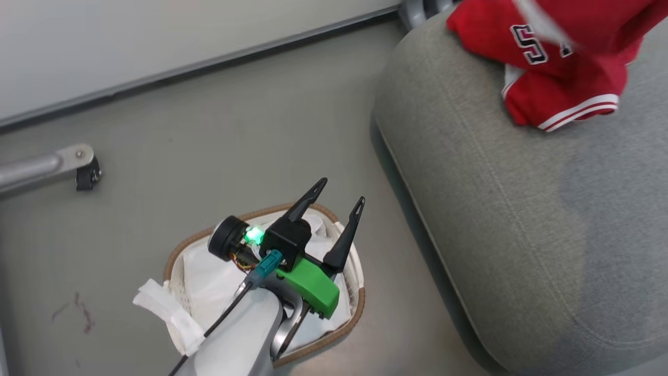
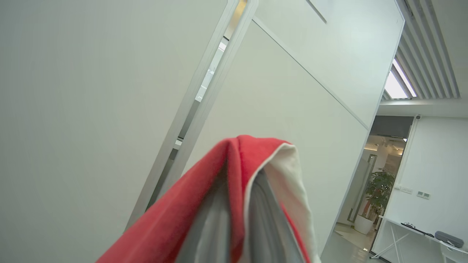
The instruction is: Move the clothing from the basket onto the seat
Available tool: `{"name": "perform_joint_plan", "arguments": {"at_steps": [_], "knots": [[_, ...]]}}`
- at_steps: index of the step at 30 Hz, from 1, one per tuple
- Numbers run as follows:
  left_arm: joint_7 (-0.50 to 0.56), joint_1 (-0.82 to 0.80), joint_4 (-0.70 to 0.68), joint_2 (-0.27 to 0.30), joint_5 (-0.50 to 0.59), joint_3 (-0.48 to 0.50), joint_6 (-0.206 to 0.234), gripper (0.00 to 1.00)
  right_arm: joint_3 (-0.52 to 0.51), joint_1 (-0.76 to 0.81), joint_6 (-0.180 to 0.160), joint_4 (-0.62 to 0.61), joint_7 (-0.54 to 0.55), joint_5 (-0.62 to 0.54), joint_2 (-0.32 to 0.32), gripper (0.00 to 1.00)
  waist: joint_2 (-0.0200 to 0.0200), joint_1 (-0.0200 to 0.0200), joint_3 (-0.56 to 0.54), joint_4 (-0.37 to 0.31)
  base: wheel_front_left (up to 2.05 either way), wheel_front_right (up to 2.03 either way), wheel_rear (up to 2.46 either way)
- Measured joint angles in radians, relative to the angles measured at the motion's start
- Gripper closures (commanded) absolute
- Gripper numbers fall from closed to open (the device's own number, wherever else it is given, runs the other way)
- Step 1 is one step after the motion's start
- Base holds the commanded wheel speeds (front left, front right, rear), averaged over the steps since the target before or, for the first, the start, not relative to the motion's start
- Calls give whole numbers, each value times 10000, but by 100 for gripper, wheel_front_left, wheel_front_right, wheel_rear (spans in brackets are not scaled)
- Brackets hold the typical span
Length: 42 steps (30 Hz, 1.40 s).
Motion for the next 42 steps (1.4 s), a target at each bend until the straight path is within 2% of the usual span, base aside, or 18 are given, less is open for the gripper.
{"name": "perform_joint_plan", "arguments": {"at_steps": [4,8,15,22,23,24,25,26,34,42], "knots": [[0,-159,-255,100,173,134,-25,0,-497,-274,0,23,0,-462,-228,100,0,0,626,291,0,0,0],[0,-248,-416,284,280,203,-27,0,-911,379,0,560,-2,-579,-119,100,0,0,1282,504,0,0,0],[0,-463,-623,583,458,474,-29,0,-1634,2268,0,1687,0,-930,677,100,0,1,2476,681,0,0,0],[0,-546,-581,587,537,426,-29,0,-2100,3431,0,2324,0,-1097,1289,100,0,1,2846,439,0,0,0],[0,-546,-573,583,537,410,-29,0,-2125,3530,0,2364,0,-1093,1327,97,0,1,2834,398,0,0,0],[0,-546,-564,575,537,405,-29,0,-2169,3642,0,2385,0,-1085,1369,64,0,1,2800,359,0,0,0],[0,-544,-550,569,535,397,-29,0,-2171,3758,0,2353,0,-1076,1406,42,0,1,2753,332,0,0,0],[0,-541,-541,564,533,387,-29,0,-2167,3870,0,2289,0,-1072,1436,0,0,1,2708,314,0,0,0],[0,-314,-451,533,368,497,-42,0,-2038,5353,0,1672,0,-901,1875,0,0,0,2166,229,0,0,0],[0,110,-527,339,178,1049,15,0,-1448,6600,0,1296,0,-857,1906,0,0,0,1360,318,0,0,0]]}}
